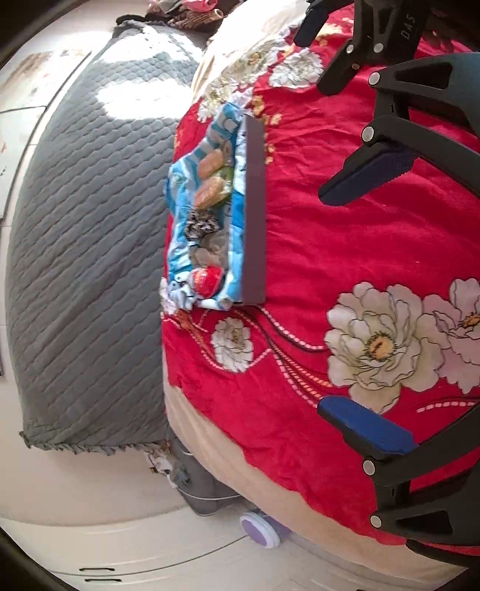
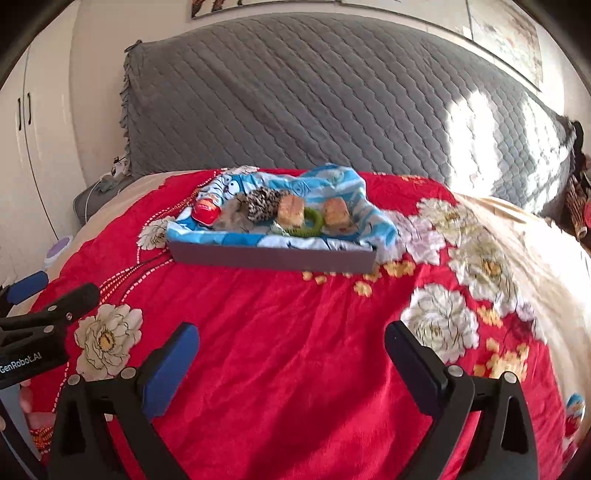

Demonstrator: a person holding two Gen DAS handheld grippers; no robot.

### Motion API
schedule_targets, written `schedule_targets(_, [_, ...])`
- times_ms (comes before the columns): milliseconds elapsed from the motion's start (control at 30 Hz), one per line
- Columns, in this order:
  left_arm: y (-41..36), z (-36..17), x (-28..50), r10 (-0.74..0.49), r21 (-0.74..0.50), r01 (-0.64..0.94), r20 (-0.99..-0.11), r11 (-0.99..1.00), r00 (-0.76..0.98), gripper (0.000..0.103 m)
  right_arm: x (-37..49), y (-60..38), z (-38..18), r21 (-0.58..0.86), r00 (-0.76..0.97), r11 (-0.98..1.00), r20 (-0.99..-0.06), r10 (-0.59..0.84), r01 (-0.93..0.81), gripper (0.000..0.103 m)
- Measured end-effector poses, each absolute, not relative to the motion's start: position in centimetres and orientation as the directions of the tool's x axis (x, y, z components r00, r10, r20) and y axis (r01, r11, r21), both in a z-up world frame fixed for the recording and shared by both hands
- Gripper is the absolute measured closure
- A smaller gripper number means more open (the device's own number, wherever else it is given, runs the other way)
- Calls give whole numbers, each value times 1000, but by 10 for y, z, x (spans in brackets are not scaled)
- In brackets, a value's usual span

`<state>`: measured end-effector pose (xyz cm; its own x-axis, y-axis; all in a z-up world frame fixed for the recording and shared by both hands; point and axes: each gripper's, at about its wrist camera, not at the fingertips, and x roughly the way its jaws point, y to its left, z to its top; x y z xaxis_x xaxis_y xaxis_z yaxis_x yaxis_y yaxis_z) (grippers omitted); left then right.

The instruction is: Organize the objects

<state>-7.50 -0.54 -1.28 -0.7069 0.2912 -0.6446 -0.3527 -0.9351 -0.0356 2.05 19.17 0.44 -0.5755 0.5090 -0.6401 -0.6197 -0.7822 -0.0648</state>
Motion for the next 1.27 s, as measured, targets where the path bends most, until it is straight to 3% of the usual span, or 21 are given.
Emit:
schedule_targets(1000, [-2, -74, -51, 300, -45, -384, -710, -922, -638, 0, 59, 196, -45, -86, -518, -741, -661, 543, -666, 2])
schedule_targets(1267, [0, -73, -49, 327, -45, -408, -682, -912, -654, 0, 61, 196, -49, -84, -512, -737, -667, 542, -671, 2])
